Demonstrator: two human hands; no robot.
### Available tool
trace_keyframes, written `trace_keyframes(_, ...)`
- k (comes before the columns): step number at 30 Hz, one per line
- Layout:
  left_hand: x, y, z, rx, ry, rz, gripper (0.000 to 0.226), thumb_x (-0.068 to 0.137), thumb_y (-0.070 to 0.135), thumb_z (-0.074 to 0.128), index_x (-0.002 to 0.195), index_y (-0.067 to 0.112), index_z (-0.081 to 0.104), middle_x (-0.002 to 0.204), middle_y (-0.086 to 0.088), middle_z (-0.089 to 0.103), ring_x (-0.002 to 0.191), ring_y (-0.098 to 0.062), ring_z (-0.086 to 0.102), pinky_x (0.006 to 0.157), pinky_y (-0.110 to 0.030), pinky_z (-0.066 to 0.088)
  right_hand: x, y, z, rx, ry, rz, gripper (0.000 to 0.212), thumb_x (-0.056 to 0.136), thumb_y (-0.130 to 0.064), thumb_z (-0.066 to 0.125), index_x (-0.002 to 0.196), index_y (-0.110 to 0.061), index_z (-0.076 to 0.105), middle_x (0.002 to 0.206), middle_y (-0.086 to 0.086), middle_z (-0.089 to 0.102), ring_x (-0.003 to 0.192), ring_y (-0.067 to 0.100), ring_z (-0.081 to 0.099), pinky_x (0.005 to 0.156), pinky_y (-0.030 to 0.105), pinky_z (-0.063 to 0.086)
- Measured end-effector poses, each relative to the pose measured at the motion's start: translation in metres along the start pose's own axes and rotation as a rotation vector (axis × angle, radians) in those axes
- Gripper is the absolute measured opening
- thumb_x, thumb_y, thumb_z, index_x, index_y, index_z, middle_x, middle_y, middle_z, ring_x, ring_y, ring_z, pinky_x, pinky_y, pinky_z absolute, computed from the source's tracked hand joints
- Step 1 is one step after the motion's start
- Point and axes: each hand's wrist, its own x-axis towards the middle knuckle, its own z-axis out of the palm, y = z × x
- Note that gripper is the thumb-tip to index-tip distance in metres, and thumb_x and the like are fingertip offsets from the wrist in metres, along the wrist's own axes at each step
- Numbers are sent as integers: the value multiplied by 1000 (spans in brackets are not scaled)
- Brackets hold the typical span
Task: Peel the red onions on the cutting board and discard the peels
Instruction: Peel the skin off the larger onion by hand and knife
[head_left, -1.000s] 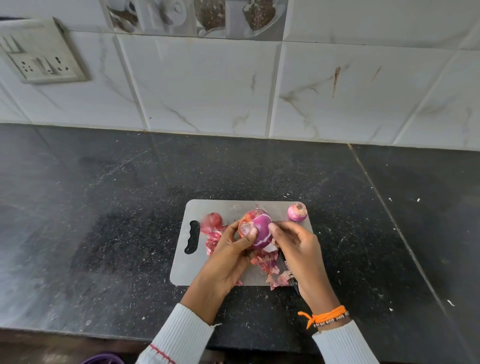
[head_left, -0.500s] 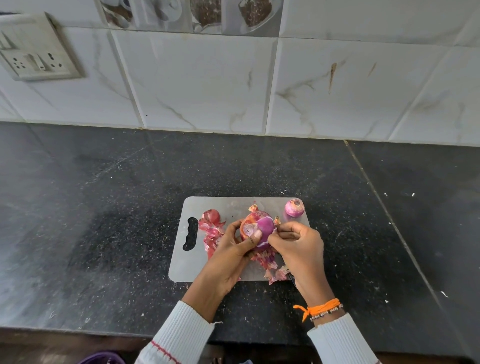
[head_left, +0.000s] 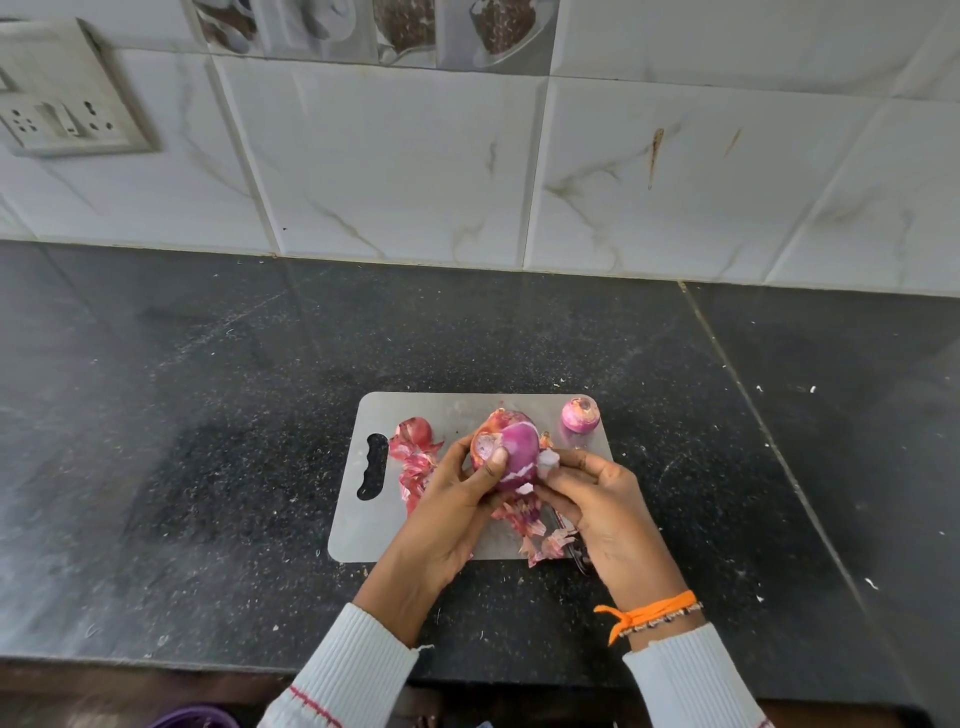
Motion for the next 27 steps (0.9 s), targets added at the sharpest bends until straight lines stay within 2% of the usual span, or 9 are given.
trace_keyframes(4, -1, 7, -2, -32, 8, -69, 44, 77, 19, 59, 118, 4, 54, 111, -18, 61, 99, -25, 61, 80, -30, 56, 0, 2, -4, -13, -83, -28, 13, 84, 5, 58, 92, -1, 66, 76, 11, 73, 69, 17, 71, 62, 23, 57)
trace_keyframes(6, -2, 9, -4, -42, 6, -104, 44, 75, 20, 59, 116, 5, 57, 114, -21, 59, 99, -27, 60, 79, -31, 56, 2, 8, -4, -185, -28, -80, 13, 85, 2, 60, 95, -3, 67, 82, 13, 72, 72, 19, 71, 63, 24, 58)
trace_keyframes(9, -6, 12, -4, -103, -52, -147, 44, 77, 15, 57, 119, 5, 54, 114, -24, 57, 94, -31, 65, 74, -37, 58, 10, 14, -11, -464, 125, -193, 16, 84, -2, 64, 85, -17, 69, 84, 11, 71, 75, 20, 71, 67, 32, 59)
trace_keyframes(11, -7, 13, -4, -77, -87, -145, 39, 80, 10, 55, 119, 8, 52, 115, -22, 56, 87, -32, 69, 70, -39, 59, 10, 13, -12, -553, 103, -250, 20, 81, -1, 65, 90, -19, 68, 85, 1, 71, 80, 13, 69, 73, 28, 58)
trace_keyframes(13, -8, 14, -3, 5, -77, -112, 45, 78, 4, 57, 122, 10, 49, 118, -19, 52, 85, -30, 69, 64, -36, 60, 7, 11, -8, -630, 28, -293, 29, 82, 5, 61, 102, -17, 66, 90, -8, 68, 87, 3, 65, 77, 17, 54)
trace_keyframes(16, -9, 13, -3, 111, -35, -55, 57, 68, 8, 66, 121, 14, 47, 122, -17, 53, 89, -29, 68, 61, -32, 60, 2, 7, -3, -651, -5, -400, 34, 87, 1, 56, 106, -26, 63, 100, -14, 66, 97, -1, 61, 81, 11, 49)
trace_keyframes(20, -12, 15, -3, 216, -19, 2, 50, 68, 16, 66, 117, 19, 53, 117, -11, 59, 92, -25, 67, 63, -27, 59, -3, -1, -7, -596, -122, -477, 26, 87, -14, 63, 107, -30, 63, 105, -17, 66, 100, -3, 62, 82, 13, 50)
trace_keyframes(22, -13, 15, -1, 263, -20, 13, 39, 73, 19, 64, 112, 24, 57, 112, -7, 62, 92, -22, 66, 63, -24, 58, -4, -4, -7, -604, -202, -461, 31, 83, -15, 68, 109, -30, 64, 106, -16, 67, 100, 0, 63, 82, 16, 52)
trace_keyframes(27, -16, 16, 0, 352, -20, 0, 27, 84, 15, 59, 109, 26, 59, 110, -3, 62, 89, -15, 65, 61, -17, 53, -3, -7, -16, -680, -209, -456, 34, 78, -13, 72, 108, -27, 66, 102, -9, 70, 93, 3, 67, 78, 20, 55)
